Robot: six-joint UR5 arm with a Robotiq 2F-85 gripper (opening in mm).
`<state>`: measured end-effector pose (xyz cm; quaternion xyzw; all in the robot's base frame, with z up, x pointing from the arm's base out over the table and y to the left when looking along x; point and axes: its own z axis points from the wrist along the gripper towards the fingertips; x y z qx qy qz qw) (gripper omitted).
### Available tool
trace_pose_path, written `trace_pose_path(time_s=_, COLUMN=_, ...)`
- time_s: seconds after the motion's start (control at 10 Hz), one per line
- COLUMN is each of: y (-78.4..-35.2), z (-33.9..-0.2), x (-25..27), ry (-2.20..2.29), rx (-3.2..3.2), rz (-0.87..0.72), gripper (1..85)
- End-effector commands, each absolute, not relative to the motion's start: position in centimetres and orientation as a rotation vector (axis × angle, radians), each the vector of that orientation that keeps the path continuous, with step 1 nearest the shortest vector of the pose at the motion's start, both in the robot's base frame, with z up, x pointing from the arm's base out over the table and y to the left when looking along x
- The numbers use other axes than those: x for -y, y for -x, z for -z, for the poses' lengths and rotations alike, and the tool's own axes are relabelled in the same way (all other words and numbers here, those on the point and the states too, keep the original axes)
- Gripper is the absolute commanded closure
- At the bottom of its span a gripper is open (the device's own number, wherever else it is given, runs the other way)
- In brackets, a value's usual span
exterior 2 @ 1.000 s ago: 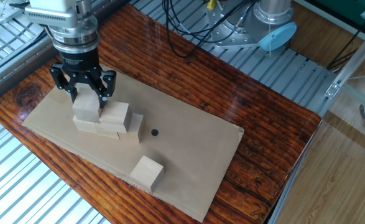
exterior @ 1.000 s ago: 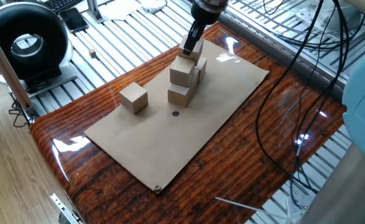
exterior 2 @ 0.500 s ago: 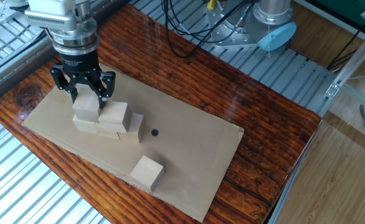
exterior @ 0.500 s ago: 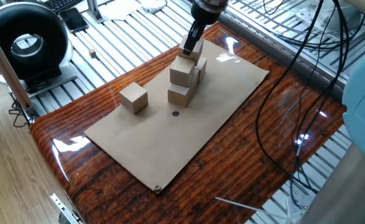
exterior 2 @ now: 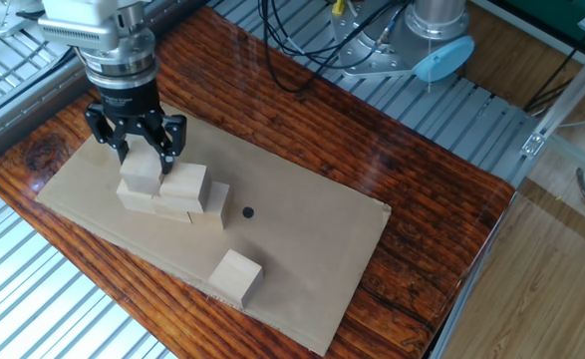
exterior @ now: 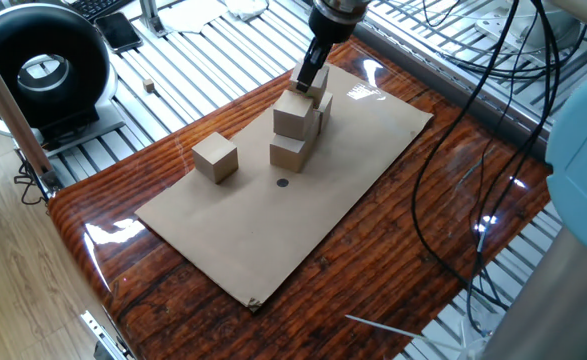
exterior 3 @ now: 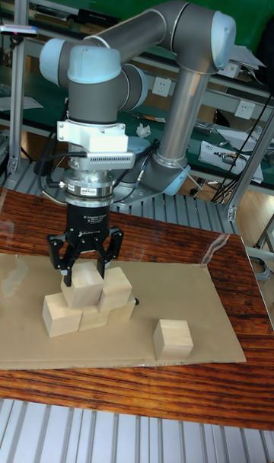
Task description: Stack the blocks into a pyramid shape
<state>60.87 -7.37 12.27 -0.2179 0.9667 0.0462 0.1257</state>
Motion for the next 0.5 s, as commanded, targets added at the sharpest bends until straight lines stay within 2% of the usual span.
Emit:
trace_pose_path(time_s=0.0, y=-61.01, z=-12.08, x=7.4, ry=0.596, rx=-2.814, rz=-0.161, gripper=84.7)
trace_pose_path(time_s=0.4, y=-61.25, z=-11.85, x=7.42, ry=0.585, rx=-2.81, rz=-0.164, gripper=84.7)
